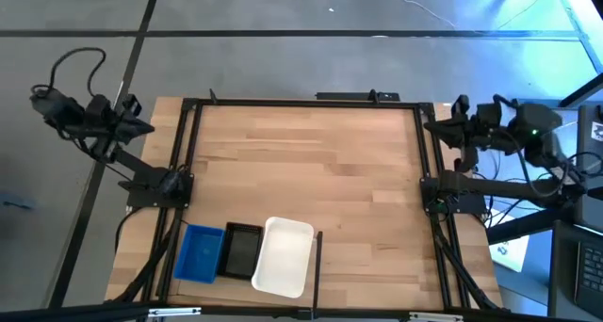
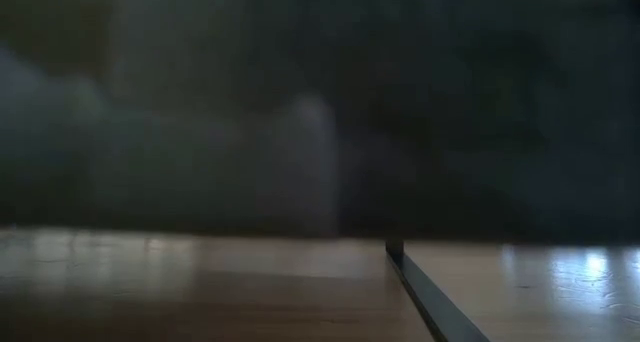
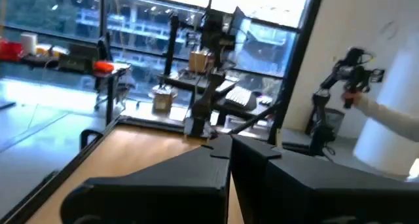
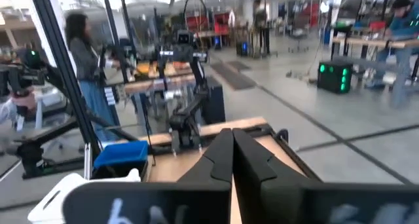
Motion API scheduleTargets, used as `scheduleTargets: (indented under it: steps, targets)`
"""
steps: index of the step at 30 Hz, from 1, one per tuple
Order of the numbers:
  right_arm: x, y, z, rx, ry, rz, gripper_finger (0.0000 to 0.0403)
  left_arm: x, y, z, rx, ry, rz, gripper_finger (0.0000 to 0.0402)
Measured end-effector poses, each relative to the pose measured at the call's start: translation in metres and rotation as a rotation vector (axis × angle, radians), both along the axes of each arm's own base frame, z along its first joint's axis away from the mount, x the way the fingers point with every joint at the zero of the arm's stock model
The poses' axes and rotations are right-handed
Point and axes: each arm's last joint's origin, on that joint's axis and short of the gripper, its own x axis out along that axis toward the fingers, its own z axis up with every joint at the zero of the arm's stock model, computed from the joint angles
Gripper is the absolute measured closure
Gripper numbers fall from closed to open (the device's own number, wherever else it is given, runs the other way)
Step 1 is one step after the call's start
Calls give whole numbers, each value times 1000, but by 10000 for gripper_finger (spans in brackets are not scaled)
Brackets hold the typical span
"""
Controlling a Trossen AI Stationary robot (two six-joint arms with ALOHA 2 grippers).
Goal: Stack baskets on shelf by color
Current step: Return to Home Position
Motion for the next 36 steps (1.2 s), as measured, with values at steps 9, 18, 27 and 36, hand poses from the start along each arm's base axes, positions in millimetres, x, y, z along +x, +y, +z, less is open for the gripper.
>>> scheduleTargets:
  steps: [9,18,27,36]
  targets:
    - [-17,5,-55,-13,-161,-12,403,3,-4,3,48,-38,-69,401]
    - [-30,7,-95,-19,-295,-41,403,11,-8,-1,54,-20,-69,401]
    - [-3,0,-122,-36,-328,-37,403,27,-16,-7,111,-28,-59,401]
    - [24,-6,-167,-58,-381,21,403,53,-30,-17,171,-62,-90,402]
